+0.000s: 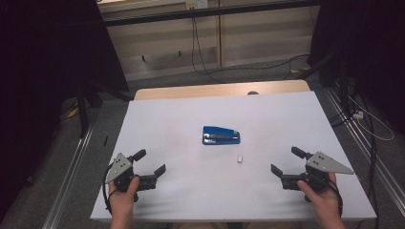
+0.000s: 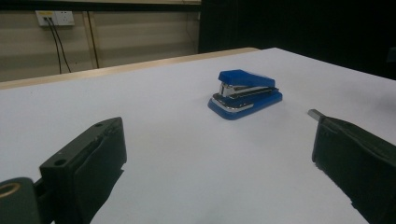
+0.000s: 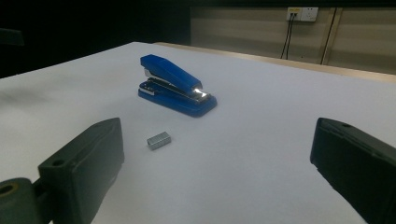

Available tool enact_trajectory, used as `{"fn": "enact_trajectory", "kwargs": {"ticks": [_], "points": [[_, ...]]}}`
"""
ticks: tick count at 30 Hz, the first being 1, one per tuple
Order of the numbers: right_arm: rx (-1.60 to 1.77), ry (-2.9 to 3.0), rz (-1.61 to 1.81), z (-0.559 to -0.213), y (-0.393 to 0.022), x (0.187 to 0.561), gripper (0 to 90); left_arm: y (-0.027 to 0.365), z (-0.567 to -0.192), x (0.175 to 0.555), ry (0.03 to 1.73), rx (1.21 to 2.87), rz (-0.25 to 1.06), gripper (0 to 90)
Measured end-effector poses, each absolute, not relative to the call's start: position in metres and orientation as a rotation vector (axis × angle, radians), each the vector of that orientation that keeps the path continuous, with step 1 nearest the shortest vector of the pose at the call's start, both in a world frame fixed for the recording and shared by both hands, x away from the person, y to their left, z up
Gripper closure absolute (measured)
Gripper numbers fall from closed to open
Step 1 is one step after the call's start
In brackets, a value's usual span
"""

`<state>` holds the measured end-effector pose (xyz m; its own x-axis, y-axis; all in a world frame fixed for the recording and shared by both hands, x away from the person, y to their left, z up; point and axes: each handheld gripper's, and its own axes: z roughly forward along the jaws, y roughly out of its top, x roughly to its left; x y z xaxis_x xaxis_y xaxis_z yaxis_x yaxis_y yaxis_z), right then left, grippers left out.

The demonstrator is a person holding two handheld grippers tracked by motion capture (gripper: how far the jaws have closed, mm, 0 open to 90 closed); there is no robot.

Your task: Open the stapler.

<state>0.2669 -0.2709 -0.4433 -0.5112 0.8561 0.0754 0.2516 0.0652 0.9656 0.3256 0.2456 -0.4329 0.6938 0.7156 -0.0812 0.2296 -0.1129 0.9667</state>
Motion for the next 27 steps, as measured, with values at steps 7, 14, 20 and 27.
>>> {"fn": "enact_trajectory", "kwargs": {"ticks": [7,14,20,27], "points": [[1.1,1.822,1.457,-0.444,-0.271,0.269,2.5,0.242,-0.434,0.327,0.767,1.686,0.488,3.2],[1.095,1.832,1.431,-0.444,-0.27,0.272,2.7,0.238,-0.433,0.328,0.759,1.684,0.48,3.2],[1.091,1.84,1.395,-0.443,-0.271,0.274,2.7,0.23,-0.43,0.334,0.739,1.692,0.472,3.2],[1.079,1.832,1.373,-0.436,-0.268,0.28,2.6,0.22,-0.424,0.342,0.709,1.709,0.458,3.4]]}}
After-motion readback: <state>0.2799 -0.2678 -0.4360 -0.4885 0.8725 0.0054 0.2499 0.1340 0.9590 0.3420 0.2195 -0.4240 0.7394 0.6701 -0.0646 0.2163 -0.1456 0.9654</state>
